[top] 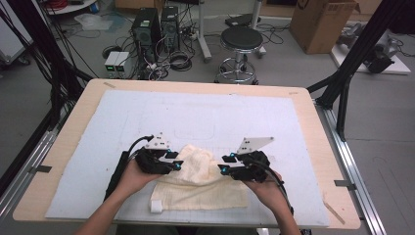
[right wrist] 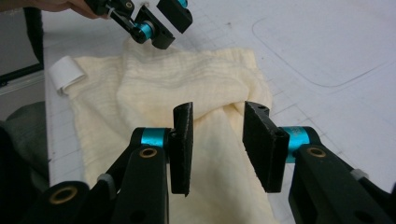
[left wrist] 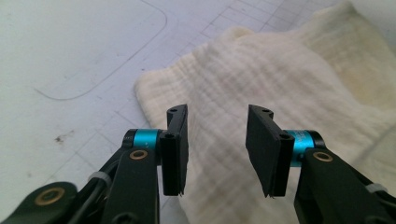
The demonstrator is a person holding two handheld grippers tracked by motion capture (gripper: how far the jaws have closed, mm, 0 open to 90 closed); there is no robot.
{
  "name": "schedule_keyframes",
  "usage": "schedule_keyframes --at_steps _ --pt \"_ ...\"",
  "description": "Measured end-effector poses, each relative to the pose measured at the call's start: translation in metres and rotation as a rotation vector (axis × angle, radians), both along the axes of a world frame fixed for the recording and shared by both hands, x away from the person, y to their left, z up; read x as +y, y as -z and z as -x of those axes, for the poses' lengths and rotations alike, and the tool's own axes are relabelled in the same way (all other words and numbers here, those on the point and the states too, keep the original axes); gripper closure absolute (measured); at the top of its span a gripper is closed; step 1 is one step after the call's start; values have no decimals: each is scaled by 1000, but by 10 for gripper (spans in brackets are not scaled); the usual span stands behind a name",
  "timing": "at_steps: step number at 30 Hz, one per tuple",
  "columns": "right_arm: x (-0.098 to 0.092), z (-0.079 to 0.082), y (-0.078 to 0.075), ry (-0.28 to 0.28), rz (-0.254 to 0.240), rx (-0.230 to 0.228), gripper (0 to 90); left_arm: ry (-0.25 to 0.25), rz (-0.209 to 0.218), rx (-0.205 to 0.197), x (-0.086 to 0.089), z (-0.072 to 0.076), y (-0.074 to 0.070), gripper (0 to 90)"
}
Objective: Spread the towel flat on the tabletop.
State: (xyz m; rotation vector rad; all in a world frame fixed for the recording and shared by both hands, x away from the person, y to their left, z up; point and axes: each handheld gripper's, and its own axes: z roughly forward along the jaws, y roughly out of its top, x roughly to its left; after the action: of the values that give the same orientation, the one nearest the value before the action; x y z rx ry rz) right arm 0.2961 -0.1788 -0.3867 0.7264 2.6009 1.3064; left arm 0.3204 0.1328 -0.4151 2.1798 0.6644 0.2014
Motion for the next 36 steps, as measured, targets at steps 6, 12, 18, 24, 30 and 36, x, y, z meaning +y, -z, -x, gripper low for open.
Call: schedule_keyframes --at_steps 6,12,18,24,30,36 --pt "12 -21 24 -5 24 97 622 26 -58 54 -5 -7 15 658" --pt "19 -28 39 -17 65 164 719 35 -95 14 -10 -4 19 835" --pt "12 -27 43 8 69 171 849 -8 -91 -2 -2 -3 15 871" --pt "-6 -21 30 89 45 106 861 -59 -66 -18 10 -2 7 874" --pt "-21 -10 17 167 24 40 854 -66 -46 -42 15 6 -2 874" --pt "-17 4 22 133 58 38 847 -48 -56 -16 19 21 3 874"
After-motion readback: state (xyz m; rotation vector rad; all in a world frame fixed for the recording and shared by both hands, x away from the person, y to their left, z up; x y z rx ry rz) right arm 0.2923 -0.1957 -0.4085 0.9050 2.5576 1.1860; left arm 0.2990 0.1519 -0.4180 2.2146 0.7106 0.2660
